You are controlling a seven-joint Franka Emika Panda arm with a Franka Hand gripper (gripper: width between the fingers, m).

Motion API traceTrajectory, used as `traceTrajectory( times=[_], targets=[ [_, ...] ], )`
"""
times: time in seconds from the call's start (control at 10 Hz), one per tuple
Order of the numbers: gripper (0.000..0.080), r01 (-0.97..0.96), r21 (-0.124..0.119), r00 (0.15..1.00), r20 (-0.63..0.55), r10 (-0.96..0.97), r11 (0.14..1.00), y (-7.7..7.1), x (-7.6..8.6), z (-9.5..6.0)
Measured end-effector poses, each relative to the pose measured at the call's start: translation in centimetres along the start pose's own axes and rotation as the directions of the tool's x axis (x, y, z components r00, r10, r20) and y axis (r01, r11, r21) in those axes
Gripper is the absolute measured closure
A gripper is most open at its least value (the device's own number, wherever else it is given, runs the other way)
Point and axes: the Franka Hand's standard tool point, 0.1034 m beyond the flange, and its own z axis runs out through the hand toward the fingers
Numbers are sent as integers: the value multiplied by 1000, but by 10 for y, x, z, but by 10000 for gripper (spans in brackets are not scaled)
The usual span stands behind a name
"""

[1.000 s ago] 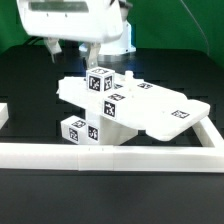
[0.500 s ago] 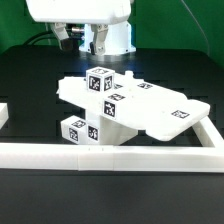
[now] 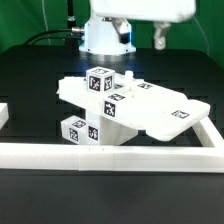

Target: Assemble chair

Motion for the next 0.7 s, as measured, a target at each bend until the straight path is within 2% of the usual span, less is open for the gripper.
traceTrajectory(
  times=[0.2, 0.3, 0.4, 0.5, 0.6, 0.7],
  targets=[
    [150, -2, -1, 1000, -1, 2, 1000, 1, 0, 1],
    [150, 0, -27, 1000, -24, 0, 1000, 1, -2, 2],
    [150, 71, -98, 994, -73, -78, 993, -4, -18, 10],
    [150, 179, -186, 975, -95, -199, 966, -7, -35, 19],
    [150, 204, -202, 970, -87, -225, 958, -9, -45, 28],
    [150, 199, -193, 973, -82, -218, 961, -10, -44, 27]
  ],
)
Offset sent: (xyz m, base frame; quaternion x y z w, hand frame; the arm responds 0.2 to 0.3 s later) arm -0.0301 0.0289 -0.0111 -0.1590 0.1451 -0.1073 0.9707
